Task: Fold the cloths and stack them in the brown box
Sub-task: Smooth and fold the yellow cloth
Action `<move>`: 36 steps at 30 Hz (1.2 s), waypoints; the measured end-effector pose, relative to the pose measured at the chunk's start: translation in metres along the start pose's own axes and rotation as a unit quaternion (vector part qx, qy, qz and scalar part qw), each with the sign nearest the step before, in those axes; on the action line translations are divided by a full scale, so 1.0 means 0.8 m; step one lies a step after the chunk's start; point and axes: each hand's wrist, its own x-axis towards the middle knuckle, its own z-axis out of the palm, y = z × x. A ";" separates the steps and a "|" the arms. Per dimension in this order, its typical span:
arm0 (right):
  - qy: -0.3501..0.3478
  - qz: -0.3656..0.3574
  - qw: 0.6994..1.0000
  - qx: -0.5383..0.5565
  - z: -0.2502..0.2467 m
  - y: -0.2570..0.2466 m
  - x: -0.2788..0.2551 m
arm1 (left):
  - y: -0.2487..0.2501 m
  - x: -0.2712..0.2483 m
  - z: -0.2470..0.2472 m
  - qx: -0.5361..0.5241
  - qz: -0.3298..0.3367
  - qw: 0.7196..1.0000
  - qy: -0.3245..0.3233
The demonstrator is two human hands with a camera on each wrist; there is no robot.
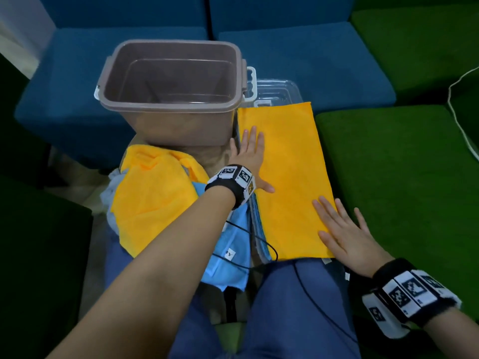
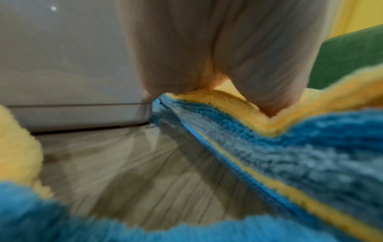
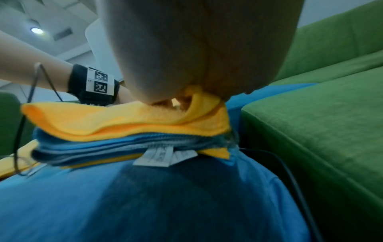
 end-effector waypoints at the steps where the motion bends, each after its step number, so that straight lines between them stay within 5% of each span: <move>1: -0.007 -0.008 1.000 -0.004 -0.004 0.001 -0.005 | 0.010 -0.009 -0.002 0.033 0.005 0.999 0.011; 4: 0.017 -0.010 0.999 0.036 -0.021 -0.010 -0.002 | 0.042 -0.050 0.014 0.031 0.098 0.992 0.078; 8: 0.114 0.097 0.983 0.103 -0.027 -0.027 0.015 | 0.049 -0.117 0.053 -0.198 0.249 0.947 0.043; 11: 0.102 0.136 0.979 0.117 -0.027 -0.031 0.017 | 0.040 -0.142 0.078 -0.131 0.284 0.950 0.001; 14: 0.119 0.100 0.983 0.101 -0.032 -0.035 0.022 | 0.034 -0.146 0.087 -0.078 0.306 0.949 0.000; 18: 0.098 0.086 0.987 0.091 -0.032 -0.035 0.021 | 0.041 -0.149 0.086 -0.148 0.293 0.945 0.021; 24: 0.181 0.098 0.972 0.116 -0.044 -0.035 0.004 | 0.030 -0.152 0.075 -0.291 0.224 0.930 -0.021; 28: 0.066 0.124 0.989 0.046 -0.042 -0.038 0.014 | 0.032 -0.152 0.065 -0.259 0.222 0.939 -0.036; 33: 0.101 0.061 0.993 -0.021 -0.079 -0.061 0.057 | 0.029 -0.108 0.034 -0.258 0.160 0.950 0.072; 36: -0.044 -0.013 0.999 -0.021 -0.067 -0.077 0.082 | 0.021 -0.080 0.042 -0.119 0.128 0.985 0.006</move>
